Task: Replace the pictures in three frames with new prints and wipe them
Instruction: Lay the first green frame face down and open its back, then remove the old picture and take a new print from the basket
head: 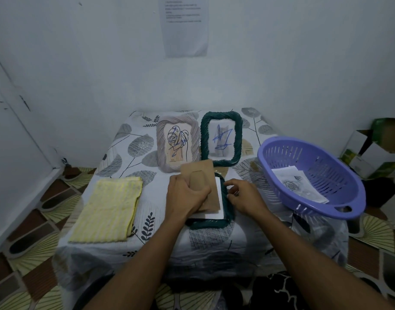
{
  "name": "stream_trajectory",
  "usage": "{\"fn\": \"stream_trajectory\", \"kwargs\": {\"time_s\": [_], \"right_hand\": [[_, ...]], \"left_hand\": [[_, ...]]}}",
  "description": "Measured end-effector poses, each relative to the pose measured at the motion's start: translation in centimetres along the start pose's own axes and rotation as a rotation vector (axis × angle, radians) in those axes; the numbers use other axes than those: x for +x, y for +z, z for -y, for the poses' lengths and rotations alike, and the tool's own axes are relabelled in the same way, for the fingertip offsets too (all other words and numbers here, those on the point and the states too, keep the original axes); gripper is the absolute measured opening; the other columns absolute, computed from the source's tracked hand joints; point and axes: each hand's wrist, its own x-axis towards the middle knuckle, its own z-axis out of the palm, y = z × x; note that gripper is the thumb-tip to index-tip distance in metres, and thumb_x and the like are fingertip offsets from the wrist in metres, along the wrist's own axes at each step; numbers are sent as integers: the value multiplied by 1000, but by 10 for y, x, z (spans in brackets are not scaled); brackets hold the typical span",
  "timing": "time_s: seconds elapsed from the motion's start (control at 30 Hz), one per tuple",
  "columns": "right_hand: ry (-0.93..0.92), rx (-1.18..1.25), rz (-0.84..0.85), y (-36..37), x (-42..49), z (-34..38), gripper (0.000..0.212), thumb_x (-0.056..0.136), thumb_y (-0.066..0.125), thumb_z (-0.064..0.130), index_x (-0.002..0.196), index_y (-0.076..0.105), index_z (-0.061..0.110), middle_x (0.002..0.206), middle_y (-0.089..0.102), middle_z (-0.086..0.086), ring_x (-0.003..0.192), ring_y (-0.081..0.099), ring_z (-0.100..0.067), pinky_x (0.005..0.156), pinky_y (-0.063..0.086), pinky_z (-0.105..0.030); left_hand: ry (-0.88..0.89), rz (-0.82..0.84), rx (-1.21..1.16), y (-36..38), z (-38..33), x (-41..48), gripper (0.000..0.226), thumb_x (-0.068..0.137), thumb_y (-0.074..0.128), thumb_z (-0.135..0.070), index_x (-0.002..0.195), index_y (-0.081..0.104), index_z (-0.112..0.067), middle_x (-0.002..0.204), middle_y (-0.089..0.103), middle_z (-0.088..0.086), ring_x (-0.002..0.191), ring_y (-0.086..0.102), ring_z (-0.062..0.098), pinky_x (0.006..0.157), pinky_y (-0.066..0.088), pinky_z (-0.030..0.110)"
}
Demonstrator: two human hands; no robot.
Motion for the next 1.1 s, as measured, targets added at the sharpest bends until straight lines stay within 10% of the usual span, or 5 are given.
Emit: {"fn": "stream_trajectory", "kwargs": {"time_s": [0.33,0.83,1.1], "right_hand": [[62,-88,-2,-16,3,-8,35,80,64,6,113,69,16,90,72,-8,77,62,-19,73,48,-26],[31,-114,-8,-13,-4,-5,33,81,62,5,112,69,16,79,69,-6,72,60,-19,69,44,-23],[33,-120,-7,-12,-5,-5,35,81,58,3,111,70,17,79,71,-7,74,63,-21,70,50,-27]], "left_hand": [[-64,-43,98,-36,44,13,47,60,66,-54,71,39,-18,83,51,6,79,55,26,58,38,31],[102,-3,310,-41,80,1,56,76,55,-52,121,61,-19,139,49,7,123,44,28,98,40,40],[210,-31,404,-38,82,0,44,80,56,-44,113,67,-16,117,63,9,109,56,28,91,43,37]]}}
